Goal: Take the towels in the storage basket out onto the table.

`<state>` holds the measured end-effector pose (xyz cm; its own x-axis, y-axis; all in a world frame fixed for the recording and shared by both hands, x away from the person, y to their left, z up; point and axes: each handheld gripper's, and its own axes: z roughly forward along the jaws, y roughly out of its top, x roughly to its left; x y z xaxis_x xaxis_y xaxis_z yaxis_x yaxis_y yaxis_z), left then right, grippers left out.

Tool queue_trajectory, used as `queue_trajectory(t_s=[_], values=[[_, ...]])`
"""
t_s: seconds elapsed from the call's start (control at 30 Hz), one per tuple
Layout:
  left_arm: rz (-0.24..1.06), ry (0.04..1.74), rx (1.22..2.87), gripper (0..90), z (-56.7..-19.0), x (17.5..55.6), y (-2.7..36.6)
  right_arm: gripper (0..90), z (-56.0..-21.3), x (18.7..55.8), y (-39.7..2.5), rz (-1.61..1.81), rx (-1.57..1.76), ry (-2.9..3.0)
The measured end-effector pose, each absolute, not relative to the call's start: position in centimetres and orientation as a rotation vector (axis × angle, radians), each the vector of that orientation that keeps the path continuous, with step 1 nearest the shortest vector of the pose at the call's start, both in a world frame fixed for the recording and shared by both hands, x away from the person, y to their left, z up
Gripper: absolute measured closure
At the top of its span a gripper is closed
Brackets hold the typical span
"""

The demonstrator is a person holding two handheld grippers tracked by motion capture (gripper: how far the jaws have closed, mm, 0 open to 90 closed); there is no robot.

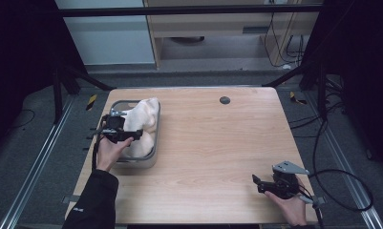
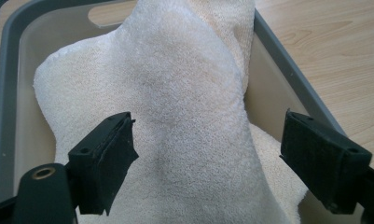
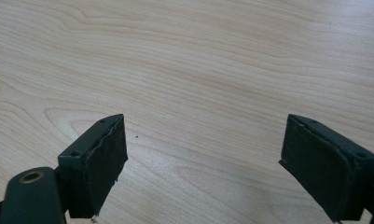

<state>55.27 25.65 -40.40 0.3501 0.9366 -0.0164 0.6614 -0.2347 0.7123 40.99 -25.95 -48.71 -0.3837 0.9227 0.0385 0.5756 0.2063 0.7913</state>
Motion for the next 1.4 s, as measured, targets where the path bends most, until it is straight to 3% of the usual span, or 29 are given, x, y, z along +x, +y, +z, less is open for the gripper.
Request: queue_trajectory(t_s=[0.4, 0.6, 1.1, 1.4], values=[[0.558, 1.454, 2.056, 16.8, -42.3, 56.3, 25.1, 13.9, -48.8, 41.0, -25.9, 1.029, 1.392, 2.051], [0.543, 1.482, 2.062, 21.9, -42.7, 56.5, 25.3, 13.7, -48.8, 41.0, -25.8, 1.027, 1.394, 2.059], [0.528, 1.528, 2.099, 58.4, -42.5, 56.8, 25.4, 13.6, -48.8, 41.1, -25.8, 1.029, 1.393, 2.068], [0.527, 1.519, 2.074, 66.3, -41.7, 56.5, 25.9, 13.6, -48.8, 41.1, -25.9, 1.026, 1.389, 2.064]])
